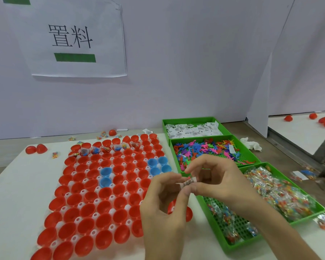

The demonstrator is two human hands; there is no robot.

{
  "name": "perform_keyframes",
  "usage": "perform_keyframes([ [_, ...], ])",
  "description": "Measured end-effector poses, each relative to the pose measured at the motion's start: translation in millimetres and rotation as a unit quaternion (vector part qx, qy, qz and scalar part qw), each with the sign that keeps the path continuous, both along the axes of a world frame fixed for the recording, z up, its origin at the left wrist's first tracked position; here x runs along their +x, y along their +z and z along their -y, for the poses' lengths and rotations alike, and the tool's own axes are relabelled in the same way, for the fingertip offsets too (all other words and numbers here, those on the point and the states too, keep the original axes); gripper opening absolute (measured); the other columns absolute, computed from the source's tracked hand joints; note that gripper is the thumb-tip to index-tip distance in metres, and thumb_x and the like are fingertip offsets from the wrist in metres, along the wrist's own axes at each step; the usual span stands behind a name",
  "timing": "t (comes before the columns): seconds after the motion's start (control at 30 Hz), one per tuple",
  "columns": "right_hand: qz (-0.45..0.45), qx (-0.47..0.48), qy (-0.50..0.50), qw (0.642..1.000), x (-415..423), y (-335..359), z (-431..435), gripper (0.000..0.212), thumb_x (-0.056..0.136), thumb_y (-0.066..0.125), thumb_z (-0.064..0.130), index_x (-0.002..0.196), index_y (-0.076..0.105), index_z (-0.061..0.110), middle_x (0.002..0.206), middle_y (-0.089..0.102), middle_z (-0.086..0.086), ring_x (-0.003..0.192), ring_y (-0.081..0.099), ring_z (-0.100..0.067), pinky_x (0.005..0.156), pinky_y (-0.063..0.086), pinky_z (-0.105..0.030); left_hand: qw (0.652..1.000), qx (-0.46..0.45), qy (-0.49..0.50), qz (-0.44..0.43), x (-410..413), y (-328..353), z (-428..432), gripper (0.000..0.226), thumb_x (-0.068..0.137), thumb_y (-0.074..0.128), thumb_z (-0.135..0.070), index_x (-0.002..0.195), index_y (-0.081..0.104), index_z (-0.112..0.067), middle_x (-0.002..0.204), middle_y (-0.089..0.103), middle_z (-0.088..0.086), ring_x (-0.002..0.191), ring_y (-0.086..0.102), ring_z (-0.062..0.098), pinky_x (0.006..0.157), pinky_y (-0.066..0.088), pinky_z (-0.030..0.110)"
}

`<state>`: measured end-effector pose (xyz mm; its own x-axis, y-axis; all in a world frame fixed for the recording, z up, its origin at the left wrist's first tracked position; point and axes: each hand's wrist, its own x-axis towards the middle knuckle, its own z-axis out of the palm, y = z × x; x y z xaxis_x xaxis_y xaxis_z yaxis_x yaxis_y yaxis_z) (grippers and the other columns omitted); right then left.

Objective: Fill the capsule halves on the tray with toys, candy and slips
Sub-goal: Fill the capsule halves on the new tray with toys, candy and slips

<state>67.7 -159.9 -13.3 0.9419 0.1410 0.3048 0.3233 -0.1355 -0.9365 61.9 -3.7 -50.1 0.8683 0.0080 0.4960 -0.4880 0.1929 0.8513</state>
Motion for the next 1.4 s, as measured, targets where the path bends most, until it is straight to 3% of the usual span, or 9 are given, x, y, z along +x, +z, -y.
perform_keyframes([
  [0.23, -0.091, -0.066, 0.055, 0.992, -0.6, 6.3, 35.7, 0.026, 0.08, 0.083, 0.025, 0.103, 0.074, 0.021, 0.086, 0.068, -0.002, 0.081, 0.067, -0.017, 0.073, 0.054, -0.024, 0.992, 0.001, -0.11, -0.06, 1.7, 0.5, -0.1, 0.02, 0.075, 0.072, -0.009, 0.084, 0.069, -0.027, 0.082, 0.071, 0.007, 0.072, 0.067, 0.018, 0.064, 0.056, 0.029],
  [0.37, -0.086, -0.011, -0.2, 0.976, 16.7, -3.5, 53.2, 0.008, 0.087, 0.071, 0.02, 0.085, 0.077, 0.025, 0.08, 0.073, 0.001, 0.076, 0.068, -0.017, 0.07, 0.055, -0.024, 0.942, -0.037, -0.311, -0.117, 1.6, 3.7, 0.4, 0.02, 0.078, 0.072, -0.001, 0.091, 0.069, -0.016, 0.084, 0.071, 0.007, 0.072, 0.065, 0.018, 0.068, 0.057, 0.033],
  [0.47, -0.074, -0.131, -0.344, 0.927, 34.5, -13.7, 63.3, 0.016, 0.09, 0.072, 0.013, 0.083, 0.076, 0.027, 0.082, 0.072, 0.007, 0.078, 0.067, -0.014, 0.073, 0.052, -0.027, 0.888, -0.041, -0.43, -0.158, -2.9, 3.1, 3.8, 0.025, 0.079, 0.072, -0.002, 0.096, 0.07, -0.02, 0.086, 0.072, 0.005, 0.077, 0.067, 0.016, 0.075, 0.056, 0.031],
  [0.63, -0.131, -0.316, -0.31, 0.887, 72.6, -22.1, 69.0, 0.014, 0.089, 0.073, 0.022, 0.101, 0.072, 0.028, 0.103, 0.067, 0.01, 0.092, 0.06, -0.006, 0.07, 0.042, -0.021, 0.825, -0.074, -0.511, -0.232, -8.7, 2.7, 9.4, 0.026, 0.077, 0.072, -0.004, 0.096, 0.073, -0.022, 0.086, 0.072, 0.004, 0.079, 0.067, 0.015, 0.078, 0.052, 0.026],
  [0.73, -0.173, -0.386, -0.288, 0.859, 92.7, -29.3, 70.6, 0.022, 0.087, 0.076, 0.023, 0.108, 0.071, 0.023, 0.106, 0.064, 0.007, 0.089, 0.06, -0.009, 0.066, 0.043, -0.019, 0.806, -0.08, -0.52, -0.271, -6.5, 2.0, 9.0, 0.025, 0.08, 0.071, -0.003, 0.098, 0.073, -0.02, 0.089, 0.072, 0.004, 0.083, 0.068, 0.016, 0.079, 0.052, 0.027],
  [0.87, -0.165, -0.407, -0.299, 0.847, 98.4, -34.0, 72.7, 0.01, 0.082, 0.081, 0.027, 0.081, 0.072, 0.026, 0.088, 0.069, 0.006, 0.074, 0.06, -0.003, 0.056, 0.04, -0.017, 0.795, -0.1, -0.511, -0.311, 0.7, 1.3, 4.7, 0.024, 0.079, 0.073, -0.002, 0.098, 0.071, -0.016, 0.089, 0.072, 0.007, 0.079, 0.067, 0.018, 0.077, 0.053, 0.03],
  [1.0, -0.133, -0.396, -0.314, 0.853, 89.1, -34.1, 72.0, 0.014, 0.081, 0.081, 0.032, 0.072, 0.071, 0.032, 0.078, 0.068, 0.014, 0.073, 0.059, 0.001, 0.057, 0.038, -0.015, 0.764, -0.205, -0.508, -0.341, 1.8, -0.5, 0.4, 0.037, 0.073, 0.072, 0.005, 0.106, 0.059, -0.006, 0.082, 0.068, 0.009, 0.072, 0.066, 0.019, 0.072, 0.056, 0.032],
  [1.2, -0.121, -0.346, -0.302, 0.88, 79.0, -28.9, 66.4, 0.014, 0.081, 0.082, 0.026, 0.071, 0.072, 0.029, 0.076, 0.069, 0.013, 0.078, 0.064, -0.004, 0.059, 0.039, -0.016, 0.771, -0.317, -0.432, -0.344, 5.1, 6.5, -5.7, 0.054, 0.038, 0.095, 0.004, 0.087, 0.076, -0.007, 0.078, 0.065, 0.014, 0.062, 0.064, 0.023, 0.062, 0.059, 0.035],
  [1.4, -0.049, -0.303, -0.317, 0.897, 68.8, -21.2, 57.5, 0.018, 0.08, 0.082, 0.024, 0.071, 0.068, 0.03, 0.077, 0.068, 0.016, 0.075, 0.059, 0.004, 0.063, 0.039, -0.015, 0.757, -0.376, -0.41, -0.343, 8.7, 4.5, -8.7, 0.064, 0.035, 0.093, 0.01, 0.094, 0.073, -0.004, 0.081, 0.066, 0.015, 0.061, 0.066, 0.025, 0.06, 0.059, 0.036],
])
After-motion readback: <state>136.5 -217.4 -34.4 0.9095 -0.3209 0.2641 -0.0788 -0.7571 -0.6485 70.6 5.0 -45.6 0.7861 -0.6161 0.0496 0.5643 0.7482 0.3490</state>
